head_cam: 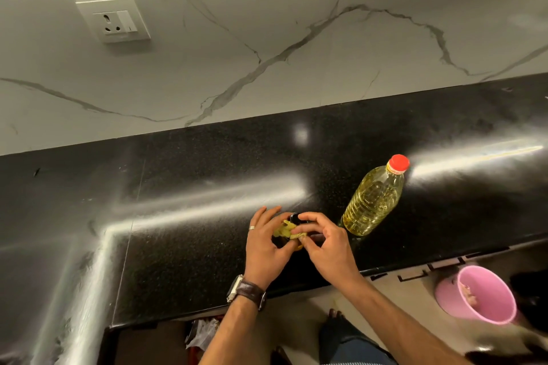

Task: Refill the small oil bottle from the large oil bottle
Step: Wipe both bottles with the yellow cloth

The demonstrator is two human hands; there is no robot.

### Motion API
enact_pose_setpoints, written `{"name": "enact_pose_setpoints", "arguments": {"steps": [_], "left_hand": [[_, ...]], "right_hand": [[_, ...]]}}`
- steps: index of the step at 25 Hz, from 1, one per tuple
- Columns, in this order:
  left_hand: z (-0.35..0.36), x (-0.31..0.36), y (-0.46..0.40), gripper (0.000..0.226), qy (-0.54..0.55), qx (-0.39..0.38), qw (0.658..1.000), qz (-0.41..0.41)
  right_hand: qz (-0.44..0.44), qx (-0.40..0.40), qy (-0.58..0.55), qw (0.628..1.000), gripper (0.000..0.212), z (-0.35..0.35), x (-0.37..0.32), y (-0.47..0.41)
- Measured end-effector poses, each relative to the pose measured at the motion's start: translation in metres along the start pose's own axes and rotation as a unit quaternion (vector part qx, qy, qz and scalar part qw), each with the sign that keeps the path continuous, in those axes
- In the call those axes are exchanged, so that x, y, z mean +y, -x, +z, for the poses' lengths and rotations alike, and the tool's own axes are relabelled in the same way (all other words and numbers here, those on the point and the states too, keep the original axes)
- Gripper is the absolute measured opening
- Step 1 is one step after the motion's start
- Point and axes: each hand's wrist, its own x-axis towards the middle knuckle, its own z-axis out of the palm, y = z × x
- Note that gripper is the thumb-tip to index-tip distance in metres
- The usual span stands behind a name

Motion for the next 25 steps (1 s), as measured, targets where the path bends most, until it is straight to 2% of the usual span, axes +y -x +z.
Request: {"name": "enact_pose_setpoints", "arguments": {"steps": [2,4,11,14,16,18,21,23,25], "left_hand": [[-0.004,0.002,-0.001,0.054,-0.007,-0.015,1.0,0.0],[-0.006,0.003,-0.001,0.055,-0.003,-0.024,1.0,0.004],[-0.007,0.007,-0.004,0.047,-0.007,-0.019,1.0,-0.012],[-0.005,0.01,-0.008,0.048,-0.047,-0.004,0.999,0.004],[-0.003,0.011,-0.01,0.04,-0.062,0.002,0.998,0.018],[-0.002,0.012,-0.011,0.033,-0.068,0.013,0.997,0.032],[-0.004,0.015,-0.014,0.03,-0.081,0.032,0.995,0.046],[-0.006,0.018,-0.015,0.032,-0.098,0.039,0.993,0.049],[-0.006,0.017,-0.015,0.034,-0.11,0.042,0.992,0.052]], "right_hand": [[0.03,-0.002,-0.037,0.999,0.041,-0.002,0.001,-0.001],[0.023,0.002,-0.035,0.999,0.04,-0.002,0.002,0.0],[-0.012,0.091,0.072,0.993,0.024,-0.01,0.019,-0.014],[0.022,0.079,0.083,0.993,0.026,-0.014,0.026,-0.028],[0.055,0.056,0.1,0.992,0.029,-0.012,0.036,-0.03],[0.123,0.03,0.057,0.99,0.033,-0.004,0.049,-0.024],[0.22,0.013,-0.121,0.968,0.032,0.005,0.057,-0.011],[0.203,0.022,-0.18,0.962,0.035,0.003,0.053,-0.012],[0.177,0.048,-0.178,0.967,0.032,-0.002,0.049,-0.017]]}}
